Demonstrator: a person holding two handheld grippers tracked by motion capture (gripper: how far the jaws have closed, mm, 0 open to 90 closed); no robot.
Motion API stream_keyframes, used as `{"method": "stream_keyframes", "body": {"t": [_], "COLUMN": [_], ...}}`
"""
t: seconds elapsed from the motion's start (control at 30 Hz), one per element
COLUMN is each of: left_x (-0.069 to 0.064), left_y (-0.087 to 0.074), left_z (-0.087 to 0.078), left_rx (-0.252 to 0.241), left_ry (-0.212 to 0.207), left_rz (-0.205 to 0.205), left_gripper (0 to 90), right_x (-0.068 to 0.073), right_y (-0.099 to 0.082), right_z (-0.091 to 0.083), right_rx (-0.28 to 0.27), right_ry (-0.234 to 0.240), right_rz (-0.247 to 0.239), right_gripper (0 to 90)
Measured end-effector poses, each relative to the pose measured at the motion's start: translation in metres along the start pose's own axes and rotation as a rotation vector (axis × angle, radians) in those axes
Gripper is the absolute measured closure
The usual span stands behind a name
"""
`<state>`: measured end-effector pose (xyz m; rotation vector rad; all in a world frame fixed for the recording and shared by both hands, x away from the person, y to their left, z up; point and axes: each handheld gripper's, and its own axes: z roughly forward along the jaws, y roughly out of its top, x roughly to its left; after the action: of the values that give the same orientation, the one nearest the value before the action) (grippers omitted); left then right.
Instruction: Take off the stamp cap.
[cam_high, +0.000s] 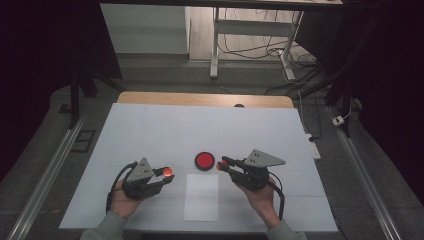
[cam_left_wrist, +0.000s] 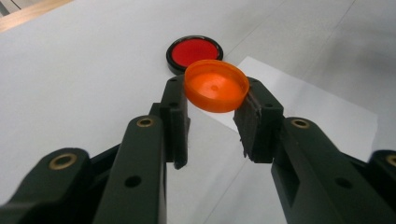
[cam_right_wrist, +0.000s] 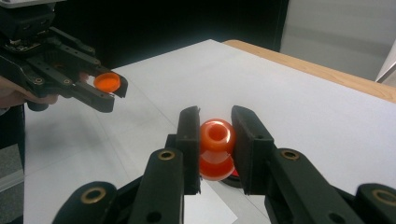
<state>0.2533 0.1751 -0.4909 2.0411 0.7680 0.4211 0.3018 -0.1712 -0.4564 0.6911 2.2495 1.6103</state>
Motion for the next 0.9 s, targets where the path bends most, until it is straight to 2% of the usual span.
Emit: {"method": "stream_keyframes", "body": {"t": [0.63, 0.9], "left_x": [0.005, 0.005], "left_y": [-0.028, -0.029], "left_z": [-0.026, -0.027], "left_rx": [-0.007, -0.002], "left_ry": [0.024, 0.024], "left_rz": [-0.067, -0.063], "left_gripper": [65.1, 65.1], "right_x": [-0.001, -0.002], "right_y": [-0.001, 0.000], "right_z": [0.000, -0.001], "right_rx": [0.003, -0.005], "right_ry": [-0.005, -0.006], "right_rz": [-0.003, -0.001], "right_gripper": [73.7, 73.7]}}
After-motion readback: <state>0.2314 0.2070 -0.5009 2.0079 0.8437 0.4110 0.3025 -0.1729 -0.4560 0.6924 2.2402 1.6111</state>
